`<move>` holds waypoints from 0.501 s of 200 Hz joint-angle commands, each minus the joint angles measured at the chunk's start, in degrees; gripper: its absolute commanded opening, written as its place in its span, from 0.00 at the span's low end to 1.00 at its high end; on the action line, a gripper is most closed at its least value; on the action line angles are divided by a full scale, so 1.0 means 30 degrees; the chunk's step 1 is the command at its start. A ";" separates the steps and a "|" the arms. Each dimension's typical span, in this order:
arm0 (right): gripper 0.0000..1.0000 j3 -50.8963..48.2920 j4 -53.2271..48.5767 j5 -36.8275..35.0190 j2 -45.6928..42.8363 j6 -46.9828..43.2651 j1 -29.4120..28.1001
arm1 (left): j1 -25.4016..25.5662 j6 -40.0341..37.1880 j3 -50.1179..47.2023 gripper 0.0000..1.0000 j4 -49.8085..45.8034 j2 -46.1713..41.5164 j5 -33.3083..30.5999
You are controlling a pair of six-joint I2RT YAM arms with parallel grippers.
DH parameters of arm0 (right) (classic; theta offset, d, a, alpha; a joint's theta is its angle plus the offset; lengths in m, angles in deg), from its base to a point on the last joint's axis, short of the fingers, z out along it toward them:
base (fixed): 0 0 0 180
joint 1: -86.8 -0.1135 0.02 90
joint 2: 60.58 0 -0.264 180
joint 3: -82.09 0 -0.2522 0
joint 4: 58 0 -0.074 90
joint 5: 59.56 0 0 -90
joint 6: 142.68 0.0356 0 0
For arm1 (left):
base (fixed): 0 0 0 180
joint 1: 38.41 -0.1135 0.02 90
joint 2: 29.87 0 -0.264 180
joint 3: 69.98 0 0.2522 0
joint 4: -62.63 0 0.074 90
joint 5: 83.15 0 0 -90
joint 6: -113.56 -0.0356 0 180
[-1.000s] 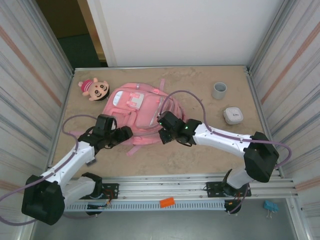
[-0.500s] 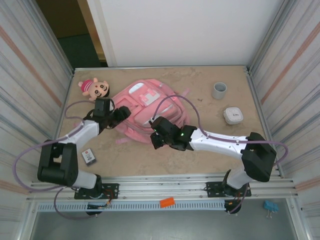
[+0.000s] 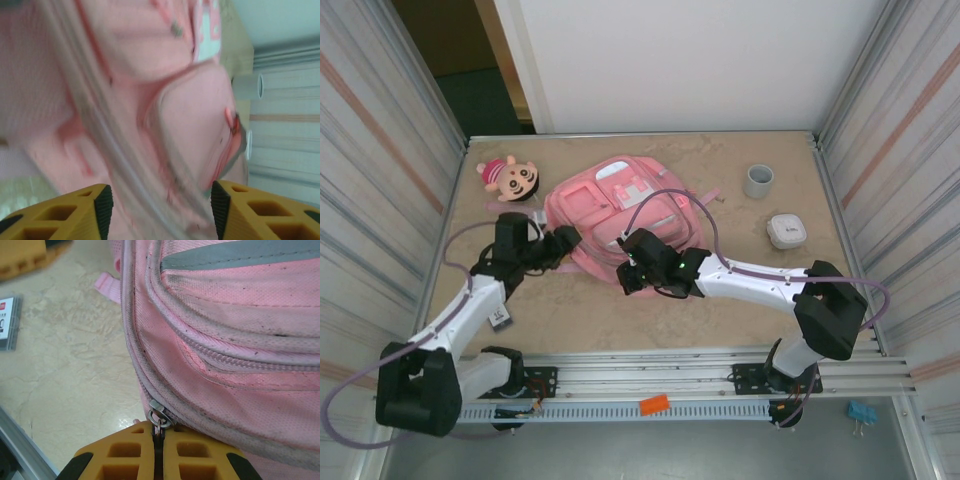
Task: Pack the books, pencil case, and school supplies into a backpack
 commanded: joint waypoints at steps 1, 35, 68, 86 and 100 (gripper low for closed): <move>0.00 0.0017 0.0757 0.0432 0.0220 0.0518 0.0097 | 0.0897 0.1461 -0.0593 0.53 0.0261 -0.0214 0.0953; 0.00 0.0238 0.0787 0.0586 0.0315 0.0548 0.0097 | 0.1559 0.1826 -0.0077 0.50 0.1521 0.1868 0.2693; 0.00 0.0474 0.0670 0.0616 0.0379 0.0455 0.0102 | 0.1768 0.2480 -0.0497 0.38 0.2560 0.2657 0.2499; 0.00 0.0435 0.0517 0.0616 0.0272 0.0427 0.0097 | 0.1657 0.2289 -0.0568 0.25 0.2391 0.2742 0.1964; 0.00 0.0327 0.0221 0.0523 0.0109 0.0325 0.0097 | 0.1378 0.1684 -0.0409 0.12 0.2143 0.2840 0.1512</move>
